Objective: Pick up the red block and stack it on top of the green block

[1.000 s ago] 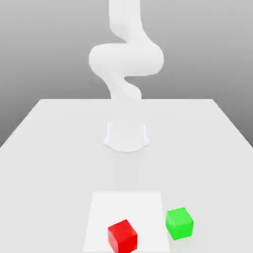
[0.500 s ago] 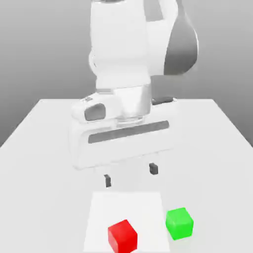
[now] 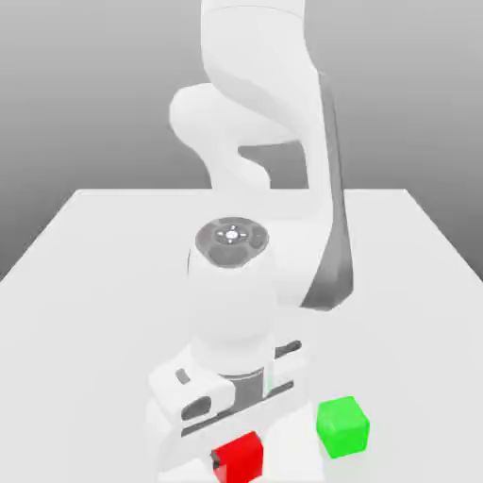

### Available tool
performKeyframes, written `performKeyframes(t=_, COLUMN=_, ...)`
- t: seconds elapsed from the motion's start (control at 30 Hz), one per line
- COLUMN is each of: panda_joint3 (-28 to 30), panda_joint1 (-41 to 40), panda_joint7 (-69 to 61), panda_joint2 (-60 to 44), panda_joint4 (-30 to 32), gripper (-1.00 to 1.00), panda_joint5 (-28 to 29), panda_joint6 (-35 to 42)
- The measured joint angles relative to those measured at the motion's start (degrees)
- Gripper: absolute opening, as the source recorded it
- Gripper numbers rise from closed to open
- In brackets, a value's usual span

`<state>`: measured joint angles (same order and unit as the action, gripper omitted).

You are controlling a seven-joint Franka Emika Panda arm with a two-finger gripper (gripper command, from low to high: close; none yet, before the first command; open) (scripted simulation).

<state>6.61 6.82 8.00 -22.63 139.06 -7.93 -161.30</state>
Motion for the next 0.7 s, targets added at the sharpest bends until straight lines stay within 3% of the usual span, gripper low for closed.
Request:
performKeyframes(t=0.23, panda_joint3=1.69, panda_joint1=1.64, panda_joint7=2.09, panda_joint2=9.12, panda_joint4=1.69, gripper=-1.00, panda_joint5=3.37, panda_joint6=7.32)
performKeyframes(t=0.43, panda_joint3=-5.75, panda_joint1=10.22, panda_joint7=-4.14, panda_joint2=18.49, panda_joint4=7.48, gripper=-1.00, panda_joint5=7.41, panda_joint6=10.74)
performKeyframes(t=0.6, panda_joint3=-6.36, panda_joint1=10.80, panda_joint7=-5.39, panda_joint2=11.46, panda_joint4=8.00, gripper=-1.00, panda_joint5=7.69, panda_joint6=3.14)
performKeyframes(t=0.63, panda_joint3=-6.35, panda_joint1=10.80, panda_joint7=-5.39, panda_joint2=10.09, panda_joint4=7.96, gripper=1.00, panda_joint5=7.71, panda_joint6=1.82)
performKeyframes(t=0.7, panda_joint3=-6.35, panda_joint1=10.80, panda_joint7=-5.39, panda_joint2=10.09, panda_joint4=7.96, gripper=1.00, panda_joint5=7.71, panda_joint6=1.82)
